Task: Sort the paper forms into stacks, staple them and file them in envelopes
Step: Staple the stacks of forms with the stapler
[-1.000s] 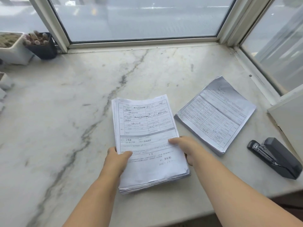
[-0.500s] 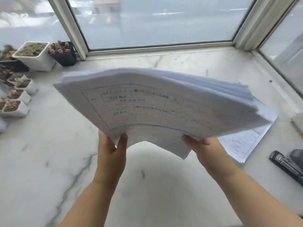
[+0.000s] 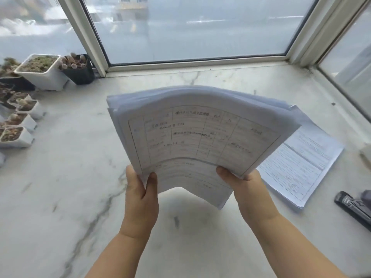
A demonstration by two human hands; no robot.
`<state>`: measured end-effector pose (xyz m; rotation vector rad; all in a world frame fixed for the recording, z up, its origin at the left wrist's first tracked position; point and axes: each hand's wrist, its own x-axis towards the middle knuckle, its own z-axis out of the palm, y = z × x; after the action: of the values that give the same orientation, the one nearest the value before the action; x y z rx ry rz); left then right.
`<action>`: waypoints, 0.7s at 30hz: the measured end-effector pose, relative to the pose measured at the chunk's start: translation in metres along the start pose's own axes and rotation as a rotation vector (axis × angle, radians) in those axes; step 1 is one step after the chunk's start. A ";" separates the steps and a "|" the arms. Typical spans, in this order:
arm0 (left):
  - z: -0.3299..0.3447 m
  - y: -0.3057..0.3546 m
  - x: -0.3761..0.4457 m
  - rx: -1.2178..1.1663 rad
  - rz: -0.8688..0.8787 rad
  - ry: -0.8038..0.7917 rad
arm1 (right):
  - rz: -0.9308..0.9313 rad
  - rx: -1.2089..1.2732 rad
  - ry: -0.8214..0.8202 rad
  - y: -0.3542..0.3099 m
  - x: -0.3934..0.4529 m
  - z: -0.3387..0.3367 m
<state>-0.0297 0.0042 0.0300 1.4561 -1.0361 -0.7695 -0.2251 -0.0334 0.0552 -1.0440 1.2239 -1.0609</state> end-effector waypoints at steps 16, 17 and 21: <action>-0.020 -0.013 -0.003 0.006 0.059 0.020 | -0.093 0.012 -0.070 0.000 -0.012 0.008; -0.021 -0.012 -0.004 -0.002 0.087 0.040 | -0.122 0.012 -0.061 -0.003 -0.013 0.008; -0.024 -0.024 -0.009 0.086 0.079 0.005 | -0.148 -0.087 -0.035 0.003 -0.016 0.006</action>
<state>-0.0071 0.0220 0.0096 1.4794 -1.1279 -0.6714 -0.2196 -0.0172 0.0555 -1.2302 1.1876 -1.1055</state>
